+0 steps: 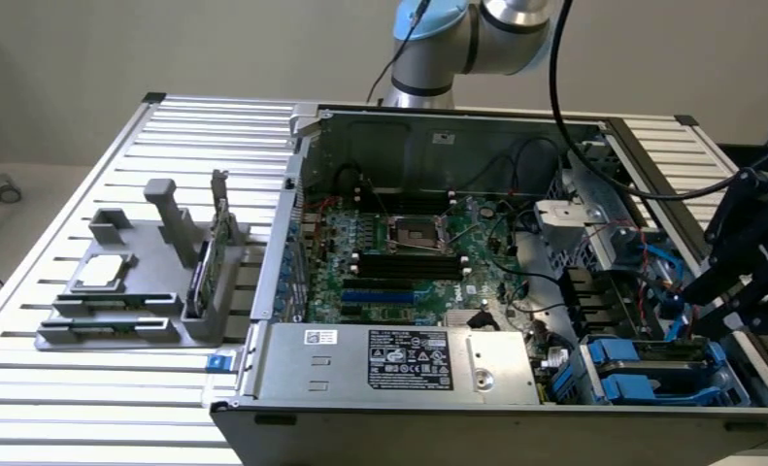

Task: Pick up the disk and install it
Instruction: 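Insert the second disk wire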

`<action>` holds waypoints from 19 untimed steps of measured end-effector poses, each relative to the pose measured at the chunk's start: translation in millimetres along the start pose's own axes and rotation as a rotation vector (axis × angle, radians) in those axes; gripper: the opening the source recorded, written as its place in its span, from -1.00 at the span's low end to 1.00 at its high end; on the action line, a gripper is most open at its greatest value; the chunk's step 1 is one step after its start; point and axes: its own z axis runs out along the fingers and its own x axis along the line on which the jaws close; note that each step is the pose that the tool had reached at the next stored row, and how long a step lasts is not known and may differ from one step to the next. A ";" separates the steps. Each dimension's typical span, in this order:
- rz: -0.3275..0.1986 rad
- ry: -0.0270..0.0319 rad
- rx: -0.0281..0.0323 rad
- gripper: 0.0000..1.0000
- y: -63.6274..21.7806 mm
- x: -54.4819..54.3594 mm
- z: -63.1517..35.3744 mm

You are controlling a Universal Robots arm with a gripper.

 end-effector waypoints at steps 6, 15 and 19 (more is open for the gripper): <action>0.000 -0.0002 0.0001 -0.26 -2.4 0.2 -3.4; -0.013 -0.0018 0.0004 -0.26 -15.0 7.2 -1.5; -0.016 -0.0024 0.0004 -0.26 -15.4 9.9 -0.3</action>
